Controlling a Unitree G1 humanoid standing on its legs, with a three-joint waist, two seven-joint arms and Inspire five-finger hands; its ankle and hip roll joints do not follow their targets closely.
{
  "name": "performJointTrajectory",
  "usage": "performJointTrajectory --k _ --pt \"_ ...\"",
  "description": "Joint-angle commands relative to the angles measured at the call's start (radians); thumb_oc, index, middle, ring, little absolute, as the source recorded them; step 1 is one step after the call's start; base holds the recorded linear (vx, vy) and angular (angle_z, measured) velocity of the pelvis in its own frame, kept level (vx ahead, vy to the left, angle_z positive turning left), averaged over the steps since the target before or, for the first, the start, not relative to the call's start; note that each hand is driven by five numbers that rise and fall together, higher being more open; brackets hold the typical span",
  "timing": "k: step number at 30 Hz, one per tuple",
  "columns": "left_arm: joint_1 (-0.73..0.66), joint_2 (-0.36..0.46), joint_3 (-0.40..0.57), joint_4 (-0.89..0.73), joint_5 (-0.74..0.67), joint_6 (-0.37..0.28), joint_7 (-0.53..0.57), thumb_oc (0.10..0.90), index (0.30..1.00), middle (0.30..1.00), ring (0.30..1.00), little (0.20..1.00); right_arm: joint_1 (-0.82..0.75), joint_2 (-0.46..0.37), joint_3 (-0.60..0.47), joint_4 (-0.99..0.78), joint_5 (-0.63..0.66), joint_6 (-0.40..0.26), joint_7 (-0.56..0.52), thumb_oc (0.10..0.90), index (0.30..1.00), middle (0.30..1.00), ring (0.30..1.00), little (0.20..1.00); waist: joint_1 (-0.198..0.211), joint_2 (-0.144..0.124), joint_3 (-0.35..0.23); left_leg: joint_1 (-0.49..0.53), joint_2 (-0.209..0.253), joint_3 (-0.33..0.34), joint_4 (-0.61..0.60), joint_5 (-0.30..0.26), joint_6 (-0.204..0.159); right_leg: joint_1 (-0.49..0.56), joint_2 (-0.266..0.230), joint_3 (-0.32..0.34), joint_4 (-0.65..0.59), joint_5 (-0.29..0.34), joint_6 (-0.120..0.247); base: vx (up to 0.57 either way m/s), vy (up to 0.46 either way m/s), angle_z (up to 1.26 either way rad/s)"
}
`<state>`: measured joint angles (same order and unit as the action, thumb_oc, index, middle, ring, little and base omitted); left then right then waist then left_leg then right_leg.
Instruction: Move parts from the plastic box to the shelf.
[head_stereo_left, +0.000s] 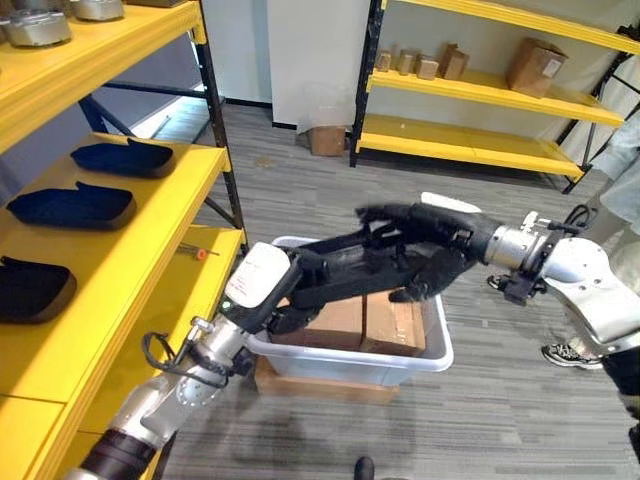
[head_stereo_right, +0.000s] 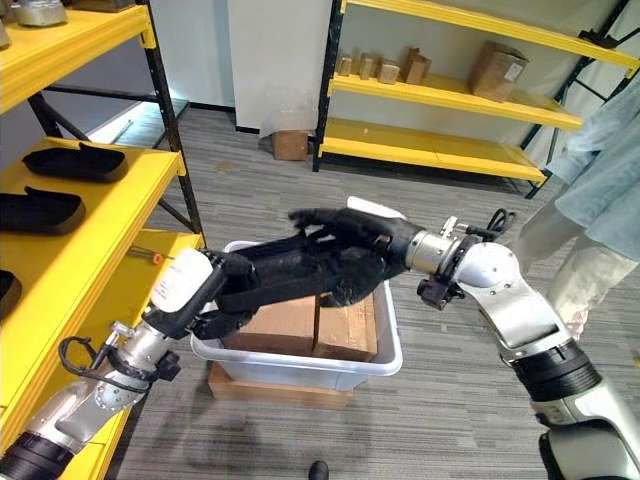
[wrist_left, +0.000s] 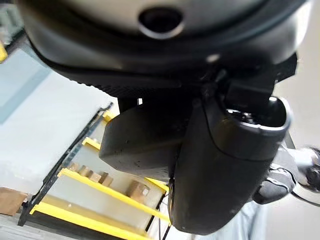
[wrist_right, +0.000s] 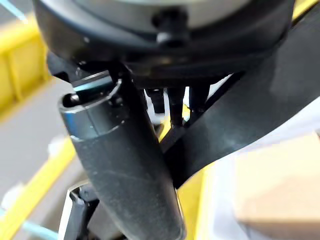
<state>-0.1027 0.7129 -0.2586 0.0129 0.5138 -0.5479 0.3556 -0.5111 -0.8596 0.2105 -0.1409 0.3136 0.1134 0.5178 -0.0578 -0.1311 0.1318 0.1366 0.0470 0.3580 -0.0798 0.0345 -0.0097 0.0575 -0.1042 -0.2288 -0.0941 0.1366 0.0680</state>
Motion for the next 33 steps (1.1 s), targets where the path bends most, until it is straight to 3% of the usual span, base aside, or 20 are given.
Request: performJointTrajectory --k 1,4,6,9,15,17,22,26,27,30,31,33 --pt "-0.148 -0.077 0.082 -0.187 -0.202 -0.059 0.087 0.4 0.3 0.3 0.3 0.3 -0.066 -0.005 -0.082 -0.033 0.004 -0.045 -0.169 0.9 1.0 1.0 1.0 1.0 -0.003 0.028 -0.052 0.013 0.037 -0.145 -0.008 -0.078 -0.031 0.083 -0.007 0.04 0.027 -0.112 0.06 0.0 0.0 0.0" --pt "-0.149 -0.077 0.083 -0.19 -0.202 -0.05 0.085 0.4 0.3 0.3 0.3 0.3 -0.058 0.009 -0.105 -0.056 0.022 -0.066 -0.248 0.9 1.0 1.0 1.0 1.0 -0.006 0.032 -0.051 0.016 0.037 -0.143 -0.008 -0.081 -0.032 0.084 -0.008 0.042 0.025 -0.113 0.061 0.0 0.0 0.0" --pt "-0.145 -0.076 0.081 -0.202 -0.2 -0.037 0.087 0.4 0.3 0.3 0.3 0.3 -0.048 0.042 -0.145 -0.065 0.039 -0.107 -0.402 0.9 1.0 1.0 1.0 1.0 -0.008 0.04 -0.053 0.018 0.037 -0.141 -0.008 -0.084 -0.032 0.085 -0.008 0.044 0.023 -0.113 0.062 0.0 0.0 0.0" --pt "-0.138 -0.072 0.09 -0.22 -0.203 -0.026 0.073 0.4 0.3 0.3 0.3 0.3 -0.026 0.077 -0.197 -0.083 0.032 -0.141 -0.48 0.9 1.0 1.0 1.0 1.0 -0.011 0.048 -0.052 0.018 0.035 -0.14 -0.008 -0.088 -0.03 0.084 -0.009 0.047 0.022 -0.115 0.062 0.0 0.0 0.0" --pt "-0.119 -0.068 0.108 -0.248 -0.203 -0.005 0.07 0.4 0.3 0.3 0.3 0.3 0.044 0.13 -0.259 -0.158 0.014 -0.157 -0.507 0.9 1.0 1.0 1.0 1.0 -0.017 0.063 -0.052 0.021 0.034 -0.134 -0.008 -0.093 -0.028 0.084 -0.01 0.051 0.018 -0.116 0.063 0.0 0.0 0.0" --pt "-0.115 -0.062 0.109 -0.251 -0.201 0.005 0.071 0.4 0.3 0.3 0.3 0.3 0.054 0.129 -0.26 -0.171 0.069 -0.174 -0.52 0.9 1.0 1.0 1.0 1.0 -0.018 0.066 -0.052 0.023 0.034 -0.132 -0.008 -0.094 -0.029 0.085 -0.01 0.052 0.016 -0.115 0.064 0.0 0.0 0.0" --pt "-0.102 -0.052 0.129 -0.261 -0.142 0.023 0.079 0.4 0.3 0.3 0.3 0.3 0.09 0.113 -0.282 -0.234 -0.036 -0.181 -0.448 0.9 1.0 1.0 1.0 1.0 -0.025 0.069 -0.052 0.021 0.035 -0.127 -0.008 -0.094 -0.031 0.081 -0.01 0.054 0.017 -0.115 0.065 0.0 0.0 0.0" --pt "-0.086 -0.028 0.15 -0.273 -0.127 0.049 0.05 0.4 0.3 0.3 0.3 0.3 0.154 0.049 -0.313 -0.308 -0.133 -0.192 -0.344 0.9 1.0 1.0 1.0 1.0 -0.04 0.069 -0.051 0.02 0.037 -0.117 -0.008 -0.093 -0.033 0.076 -0.01 0.059 0.018 -0.114 0.066 0.0 0.0 0.0" --pt "-0.08 0.0 0.157 -0.266 -0.111 0.049 0.061 0.4 0.3 0.3 0.3 0.3 0.175 -0.023 -0.323 -0.328 -0.182 -0.168 -0.212 0.9 1.0 1.0 1.0 1.0 -0.048 0.065 -0.051 0.019 0.038 -0.112 -0.008 -0.093 -0.034 0.072 -0.008 0.061 0.022 -0.115 0.067 -0.02 -0.023 -0.04" --pt "-0.065 0.032 0.167 -0.262 -0.092 0.053 0.072 0.4 0.3 0.3 0.3 0.3 0.212 -0.129 -0.328 -0.333 -0.248 -0.143 -0.103 0.9 1.0 1.0 1.0 1.0 -0.056 0.056 -0.05 0.017 0.04 -0.107 -0.008 -0.091 -0.037 0.069 -0.006 0.065 0.023 -0.113 0.066 -0.02 -0.04 -0.08" --pt "-0.043 0.066 0.18 -0.255 -0.058 0.054 0.095 0.4 0.3 0.3 0.3 0.3 0.266 -0.258 -0.337 -0.342 -0.395 -0.244 -0.012 0.9 1.0 1.0 1.0 1.0 -0.063 0.044 -0.047 0.013 0.042 -0.104 -0.008 -0.087 -0.038 0.065 -0.004 0.064 0.026 -0.111 0.067 -0.02 -0.066 -0.13" --pt "-0.036 0.084 0.181 -0.256 -0.043 0.065 0.106 0.4 0.3 0.3 0.3 0.3 0.288 -0.321 -0.342 -0.353 -0.478 -0.29 0.019 0.9 1.0 1.0 1.0 1.0 -0.067 0.037 -0.046 0.012 0.042 -0.1 -0.008 -0.087 -0.038 0.063 -0.002 0.066 0.027 -0.11 0.068 -0.02 -0.056 -0.08"
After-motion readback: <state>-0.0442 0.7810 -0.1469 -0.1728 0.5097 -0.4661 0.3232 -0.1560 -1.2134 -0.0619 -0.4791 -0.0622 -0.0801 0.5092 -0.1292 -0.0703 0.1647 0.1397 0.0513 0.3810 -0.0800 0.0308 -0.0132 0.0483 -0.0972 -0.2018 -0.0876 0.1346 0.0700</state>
